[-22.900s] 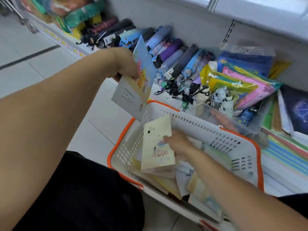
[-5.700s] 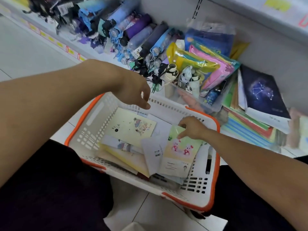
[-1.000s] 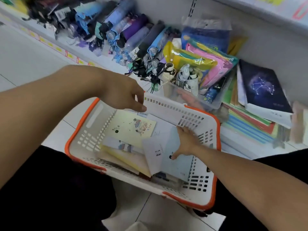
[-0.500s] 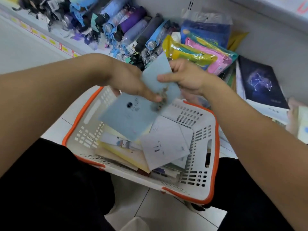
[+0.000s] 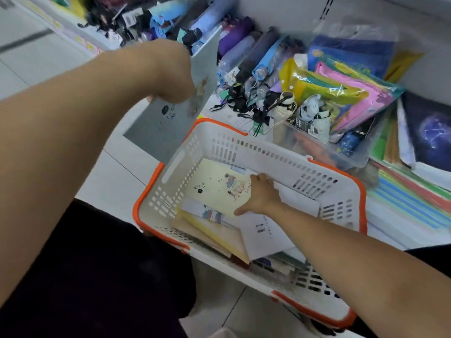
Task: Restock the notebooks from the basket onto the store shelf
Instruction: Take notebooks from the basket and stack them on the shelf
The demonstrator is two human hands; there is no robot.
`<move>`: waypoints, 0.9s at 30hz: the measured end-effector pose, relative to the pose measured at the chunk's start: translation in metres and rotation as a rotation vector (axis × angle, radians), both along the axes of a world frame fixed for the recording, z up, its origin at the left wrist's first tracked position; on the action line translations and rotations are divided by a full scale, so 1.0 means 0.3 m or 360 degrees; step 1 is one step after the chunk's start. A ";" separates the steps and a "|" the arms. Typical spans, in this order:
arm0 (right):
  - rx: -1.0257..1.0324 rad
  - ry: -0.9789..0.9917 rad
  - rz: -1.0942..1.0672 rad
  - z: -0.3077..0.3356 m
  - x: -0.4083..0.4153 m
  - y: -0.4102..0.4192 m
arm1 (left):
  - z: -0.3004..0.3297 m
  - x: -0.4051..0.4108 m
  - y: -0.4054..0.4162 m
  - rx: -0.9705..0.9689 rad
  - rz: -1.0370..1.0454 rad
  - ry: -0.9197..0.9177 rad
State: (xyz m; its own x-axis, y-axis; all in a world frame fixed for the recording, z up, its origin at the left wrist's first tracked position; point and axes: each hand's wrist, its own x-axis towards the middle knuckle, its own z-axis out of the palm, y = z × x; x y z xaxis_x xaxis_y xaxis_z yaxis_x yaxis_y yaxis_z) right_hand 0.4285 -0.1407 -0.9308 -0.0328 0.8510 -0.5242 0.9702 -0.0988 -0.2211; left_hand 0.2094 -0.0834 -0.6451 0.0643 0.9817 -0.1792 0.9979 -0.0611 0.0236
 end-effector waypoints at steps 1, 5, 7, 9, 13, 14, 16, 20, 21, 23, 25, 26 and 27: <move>-0.0010 -0.0012 -0.0035 -0.002 -0.008 0.008 | -0.004 -0.001 0.003 0.0001 -0.0010 0.0006; -0.0124 0.0085 -0.0223 -0.013 -0.017 0.068 | -0.002 -0.012 0.013 0.0029 -0.0003 0.0013; -0.0136 0.0310 -0.0209 0.005 -0.009 0.084 | 0.006 -0.016 0.019 0.0050 0.0024 -0.0031; -0.0059 0.0573 -0.0190 0.103 0.004 0.102 | 0.025 -0.019 0.020 0.0070 0.0058 -0.0101; 0.0062 0.0854 -0.0313 0.460 0.068 0.167 | 0.046 -0.022 0.025 0.0107 0.0177 -0.0275; 0.0048 0.0982 -0.0473 0.557 0.095 0.177 | 0.045 -0.022 0.027 0.0087 0.0220 -0.0349; 0.0048 0.1295 -0.0834 0.739 0.155 0.186 | 0.051 -0.027 0.025 0.0029 0.0340 -0.0561; -0.0064 0.2066 -0.1308 0.938 0.238 0.115 | 0.076 -0.001 0.026 -0.0168 0.0525 -0.1091; -0.0116 0.2195 -0.1336 0.954 0.253 0.092 | 0.078 0.021 0.016 -0.0241 0.0590 -0.1332; -0.0205 0.2330 -0.1332 0.967 0.255 0.064 | 0.072 0.063 0.009 -0.0382 0.0722 -0.1878; -0.0217 0.2382 -0.1247 0.979 0.237 0.061 | 0.070 0.117 0.015 -0.0481 0.0840 -0.2320; -0.0158 0.2320 -0.1177 0.985 0.226 0.066 | 0.074 0.141 0.017 -0.0508 0.0855 -0.2465; -0.0069 0.2193 -0.1087 0.988 0.213 0.071 | 0.078 0.160 0.020 -0.0521 0.0837 -0.2563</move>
